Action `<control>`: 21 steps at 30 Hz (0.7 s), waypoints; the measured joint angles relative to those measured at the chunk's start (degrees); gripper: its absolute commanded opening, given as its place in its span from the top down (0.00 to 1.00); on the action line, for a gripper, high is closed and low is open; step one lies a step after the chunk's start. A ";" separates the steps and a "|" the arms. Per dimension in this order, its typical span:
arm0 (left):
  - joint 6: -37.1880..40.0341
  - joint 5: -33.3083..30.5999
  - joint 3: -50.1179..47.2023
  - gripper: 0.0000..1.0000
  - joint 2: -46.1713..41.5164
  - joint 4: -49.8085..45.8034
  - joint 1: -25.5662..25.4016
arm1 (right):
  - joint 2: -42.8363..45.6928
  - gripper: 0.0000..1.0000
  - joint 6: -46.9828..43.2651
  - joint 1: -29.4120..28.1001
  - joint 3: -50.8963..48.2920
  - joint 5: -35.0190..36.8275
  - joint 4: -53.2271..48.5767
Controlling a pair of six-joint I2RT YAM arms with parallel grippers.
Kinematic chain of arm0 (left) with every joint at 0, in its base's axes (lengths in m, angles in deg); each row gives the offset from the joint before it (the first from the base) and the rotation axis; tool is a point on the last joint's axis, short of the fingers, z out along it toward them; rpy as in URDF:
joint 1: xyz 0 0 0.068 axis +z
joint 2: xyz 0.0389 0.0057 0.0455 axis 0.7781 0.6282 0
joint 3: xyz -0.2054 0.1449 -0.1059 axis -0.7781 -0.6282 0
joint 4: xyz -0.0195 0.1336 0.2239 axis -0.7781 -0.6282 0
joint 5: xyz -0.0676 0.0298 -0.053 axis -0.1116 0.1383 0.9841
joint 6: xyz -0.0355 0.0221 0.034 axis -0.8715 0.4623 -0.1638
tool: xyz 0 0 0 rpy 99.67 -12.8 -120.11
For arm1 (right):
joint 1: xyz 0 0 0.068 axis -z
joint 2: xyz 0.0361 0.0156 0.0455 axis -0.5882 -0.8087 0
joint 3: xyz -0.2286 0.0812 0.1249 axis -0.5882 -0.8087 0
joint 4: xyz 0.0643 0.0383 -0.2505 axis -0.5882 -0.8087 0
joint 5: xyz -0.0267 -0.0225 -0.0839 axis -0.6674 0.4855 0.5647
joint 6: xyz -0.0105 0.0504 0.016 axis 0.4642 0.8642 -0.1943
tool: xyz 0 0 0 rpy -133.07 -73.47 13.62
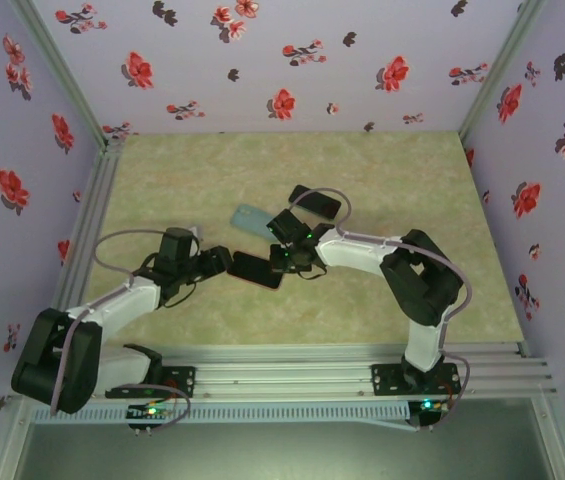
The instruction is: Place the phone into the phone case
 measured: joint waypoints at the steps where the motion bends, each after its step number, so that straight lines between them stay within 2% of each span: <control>1: -0.07 0.00 -0.11 0.37 -0.11 -0.02 -0.02 | 0.02 1.00 0.00 0.00 -0.17 0.00 0.04; 21: -0.46 0.02 -0.11 0.37 -0.31 0.04 -0.39 | 1.95 1.00 0.92 0.48 -3.17 0.09 1.73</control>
